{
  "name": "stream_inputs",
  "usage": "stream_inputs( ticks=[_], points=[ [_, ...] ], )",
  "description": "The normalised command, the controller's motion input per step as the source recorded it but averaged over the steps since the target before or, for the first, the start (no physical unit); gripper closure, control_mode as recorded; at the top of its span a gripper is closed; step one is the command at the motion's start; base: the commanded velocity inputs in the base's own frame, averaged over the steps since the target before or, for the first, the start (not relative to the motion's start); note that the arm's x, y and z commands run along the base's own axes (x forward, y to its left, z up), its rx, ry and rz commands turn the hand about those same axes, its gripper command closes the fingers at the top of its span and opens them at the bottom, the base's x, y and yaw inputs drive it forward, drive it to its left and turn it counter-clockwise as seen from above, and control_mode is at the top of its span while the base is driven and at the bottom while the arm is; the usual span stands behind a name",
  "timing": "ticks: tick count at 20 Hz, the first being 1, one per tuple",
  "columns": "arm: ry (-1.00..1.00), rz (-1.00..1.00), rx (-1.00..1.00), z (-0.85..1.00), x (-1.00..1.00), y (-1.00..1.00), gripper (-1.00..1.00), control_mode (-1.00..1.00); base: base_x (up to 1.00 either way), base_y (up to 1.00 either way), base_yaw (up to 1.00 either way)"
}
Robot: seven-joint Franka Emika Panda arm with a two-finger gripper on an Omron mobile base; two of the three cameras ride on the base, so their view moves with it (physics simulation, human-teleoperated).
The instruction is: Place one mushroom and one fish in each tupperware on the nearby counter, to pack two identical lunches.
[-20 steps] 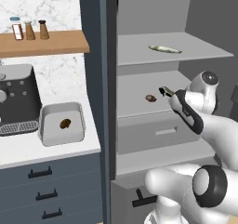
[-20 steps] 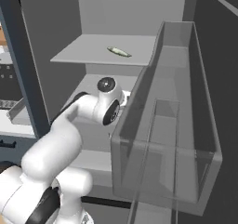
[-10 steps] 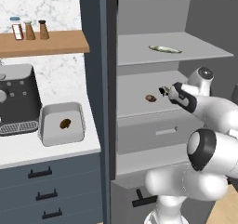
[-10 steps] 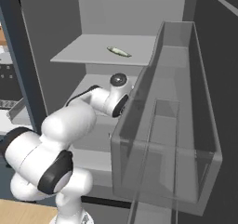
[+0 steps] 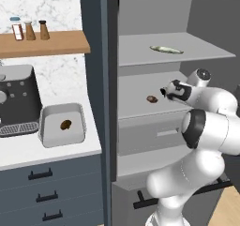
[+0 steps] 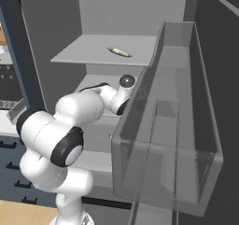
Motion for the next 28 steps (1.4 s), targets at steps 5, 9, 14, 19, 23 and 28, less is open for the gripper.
stream_inputs(
  ticks=[5,9,14,19,23,28],
  points=[
    [0.02,0.06,-0.01,-0.12,0.39,-0.04,-1.00,-1.00,0.00,0.00,0.00],
    [0.00,0.03,-0.01,0.00,0.35,-0.10,-1.00,-1.00,0.00,0.00,0.00],
    [0.00,0.05,0.00,0.00,0.27,-0.15,-1.00,-1.00,0.00,0.00,0.00],
    [0.07,0.06,0.00,-0.16,0.06,-0.05,-1.00,-1.00,0.00,0.00,0.00],
    [0.15,0.07,0.00,-0.38,0.00,0.00,-1.00,-1.00,0.00,0.00,0.00],
    [0.16,0.07,0.00,-0.45,0.05,0.00,-1.00,-1.00,0.00,0.00,0.00]
  ],
)
